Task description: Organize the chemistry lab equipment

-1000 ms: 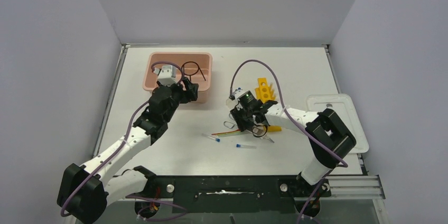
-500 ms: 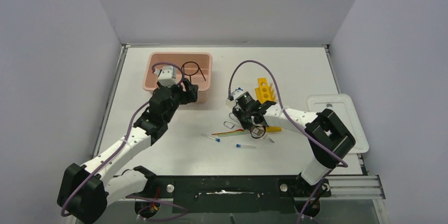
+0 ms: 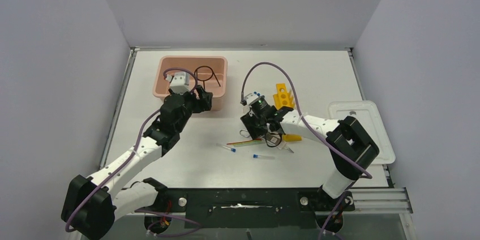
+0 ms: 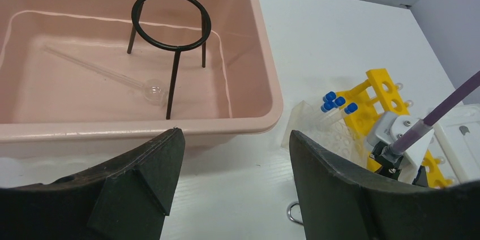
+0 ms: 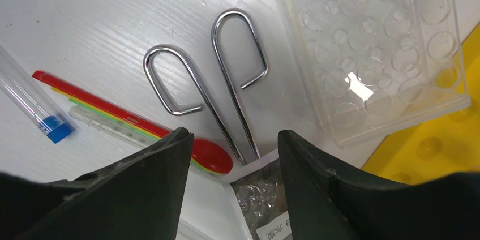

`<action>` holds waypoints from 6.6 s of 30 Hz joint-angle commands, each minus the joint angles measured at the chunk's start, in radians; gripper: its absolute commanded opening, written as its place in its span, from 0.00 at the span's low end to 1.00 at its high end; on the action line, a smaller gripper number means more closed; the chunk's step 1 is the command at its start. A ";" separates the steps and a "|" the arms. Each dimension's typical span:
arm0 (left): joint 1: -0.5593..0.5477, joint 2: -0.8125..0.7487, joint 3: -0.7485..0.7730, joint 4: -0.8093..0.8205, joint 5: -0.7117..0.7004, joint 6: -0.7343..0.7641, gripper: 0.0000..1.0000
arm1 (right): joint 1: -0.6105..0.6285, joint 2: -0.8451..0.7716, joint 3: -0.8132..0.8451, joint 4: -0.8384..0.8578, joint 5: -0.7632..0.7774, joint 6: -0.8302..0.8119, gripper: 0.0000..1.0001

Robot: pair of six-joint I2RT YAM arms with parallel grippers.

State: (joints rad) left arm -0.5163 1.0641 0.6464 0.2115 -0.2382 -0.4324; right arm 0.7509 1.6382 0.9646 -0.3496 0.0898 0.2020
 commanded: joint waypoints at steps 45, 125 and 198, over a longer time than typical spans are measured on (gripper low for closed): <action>0.092 -0.057 0.059 -0.038 0.116 -0.111 0.77 | 0.033 -0.088 0.121 0.081 0.049 -0.088 0.00; 0.490 0.119 0.155 0.509 0.651 -0.603 0.00 | 0.015 -0.488 0.089 0.184 0.026 -0.196 0.66; 0.608 0.605 0.369 0.042 0.686 -0.662 0.82 | -0.234 -0.511 -0.046 0.190 -0.105 -0.221 0.64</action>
State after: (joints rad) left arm 0.0586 1.7168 1.0172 0.3008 0.3523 -0.9516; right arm 0.5232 1.1324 0.9028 -0.1959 -0.0128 -0.0193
